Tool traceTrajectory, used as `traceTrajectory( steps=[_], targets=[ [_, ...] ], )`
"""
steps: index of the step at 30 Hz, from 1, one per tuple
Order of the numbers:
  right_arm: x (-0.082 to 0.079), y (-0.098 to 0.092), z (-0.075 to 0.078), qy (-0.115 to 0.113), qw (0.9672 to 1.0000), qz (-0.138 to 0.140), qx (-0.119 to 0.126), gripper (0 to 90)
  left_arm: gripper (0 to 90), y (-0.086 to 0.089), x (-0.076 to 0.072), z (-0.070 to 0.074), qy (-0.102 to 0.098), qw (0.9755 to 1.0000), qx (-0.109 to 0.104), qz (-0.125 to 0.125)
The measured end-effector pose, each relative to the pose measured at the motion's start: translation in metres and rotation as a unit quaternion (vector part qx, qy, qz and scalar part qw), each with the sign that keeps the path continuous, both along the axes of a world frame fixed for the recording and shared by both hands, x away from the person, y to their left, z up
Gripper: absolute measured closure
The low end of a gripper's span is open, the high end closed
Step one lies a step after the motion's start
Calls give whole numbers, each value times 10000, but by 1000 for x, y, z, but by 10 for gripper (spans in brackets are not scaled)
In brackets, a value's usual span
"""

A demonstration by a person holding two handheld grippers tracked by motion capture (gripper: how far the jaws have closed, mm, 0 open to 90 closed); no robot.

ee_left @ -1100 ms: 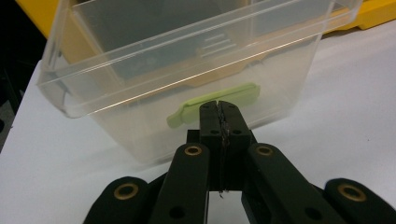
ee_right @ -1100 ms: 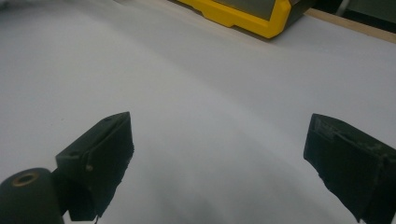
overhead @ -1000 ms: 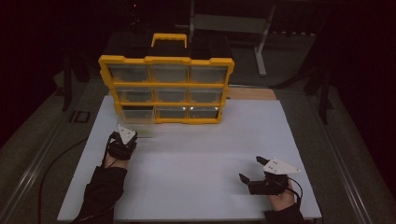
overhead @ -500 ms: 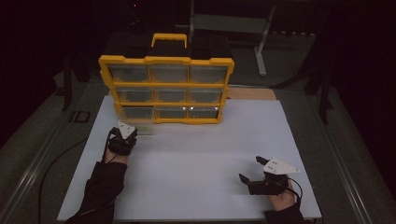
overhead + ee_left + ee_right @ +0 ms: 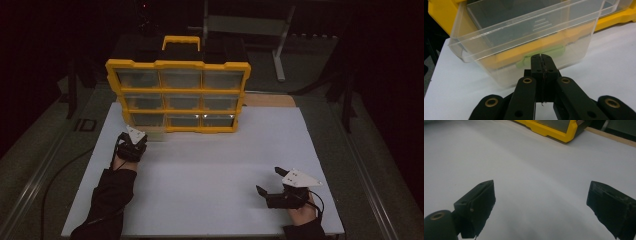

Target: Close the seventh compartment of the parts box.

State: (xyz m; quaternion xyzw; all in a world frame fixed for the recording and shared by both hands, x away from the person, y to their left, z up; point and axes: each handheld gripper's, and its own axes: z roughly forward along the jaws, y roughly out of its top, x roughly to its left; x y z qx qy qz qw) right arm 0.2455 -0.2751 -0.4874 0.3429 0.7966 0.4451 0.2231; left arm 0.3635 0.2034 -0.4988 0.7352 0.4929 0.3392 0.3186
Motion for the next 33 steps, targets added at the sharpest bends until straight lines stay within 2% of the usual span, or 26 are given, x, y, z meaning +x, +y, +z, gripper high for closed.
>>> traceTrajectory(
  steps=[5,11,24,30,33],
  targets=[
    [0,0,0,0,10000,26,-41,84,900,0,7,1,13,10000,-2,26],
    [0,0,0,3,10000,15,-43,84,900,1,13,-1,-101,9999,-95,-37],
    [0,0,0,-6,10000,12,-51,83,900,2,26,-3,-47,10000,-18,6],
    [0,0,-1,-1,10000,22,-51,83,900,8,34,-4,-14,10000,-86,25],
    [1,0,-1,7,10000,29,-66,83,900,7,37,-5,-1,10000,-51,16]
  ],
)
